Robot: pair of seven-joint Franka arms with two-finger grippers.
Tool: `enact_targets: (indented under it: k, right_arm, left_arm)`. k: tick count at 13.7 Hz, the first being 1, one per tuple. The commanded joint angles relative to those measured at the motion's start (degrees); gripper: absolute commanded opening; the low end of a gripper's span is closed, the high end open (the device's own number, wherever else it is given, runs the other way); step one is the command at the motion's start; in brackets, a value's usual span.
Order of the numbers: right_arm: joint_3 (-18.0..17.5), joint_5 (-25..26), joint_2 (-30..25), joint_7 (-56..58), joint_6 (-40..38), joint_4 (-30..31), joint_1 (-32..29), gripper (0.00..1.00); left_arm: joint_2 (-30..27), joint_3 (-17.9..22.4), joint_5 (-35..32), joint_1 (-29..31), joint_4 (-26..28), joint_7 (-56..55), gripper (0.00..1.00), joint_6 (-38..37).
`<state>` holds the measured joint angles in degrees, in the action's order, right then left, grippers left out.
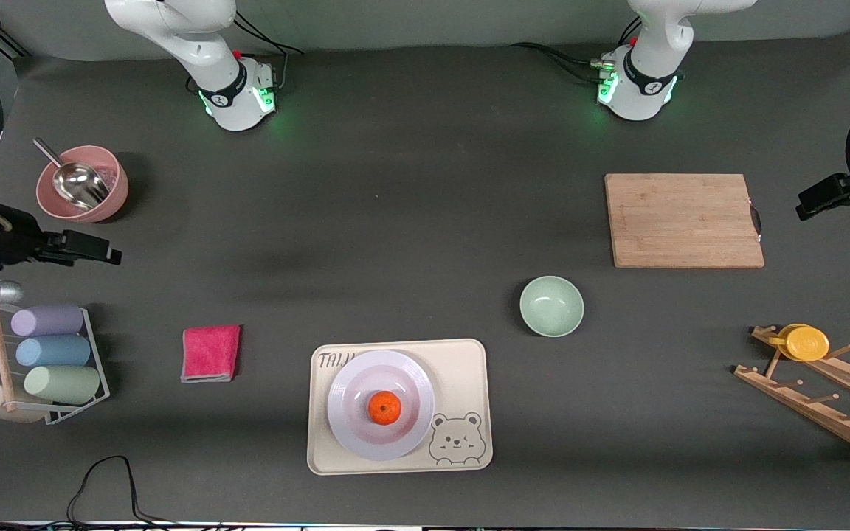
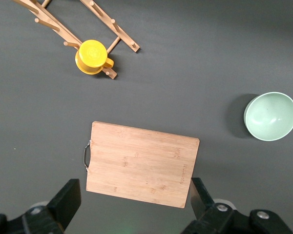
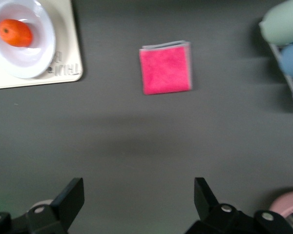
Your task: Place orange and plate with both arms
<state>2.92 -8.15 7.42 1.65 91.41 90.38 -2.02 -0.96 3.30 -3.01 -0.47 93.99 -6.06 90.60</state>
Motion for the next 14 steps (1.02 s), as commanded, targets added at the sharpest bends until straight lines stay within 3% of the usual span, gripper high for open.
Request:
enact_targets:
  k: [1, 14]
  right_arm:
    - [-0.2, 5.9, -1.3, -2.3, -2.2, -3.4, 0.8, 1.0]
    - [0.0, 7.4, -1.7, -2.3, -3.1, -5.0, 0.9, 1.0]
  left_arm:
    - [-0.4, 0.3, 0.5, -0.8, -0.6, 0.3, 1.0, -0.5]
    - [-0.1, 0.3, 1.6, -0.8, -0.6, 0.2, 1.0, -1.0]
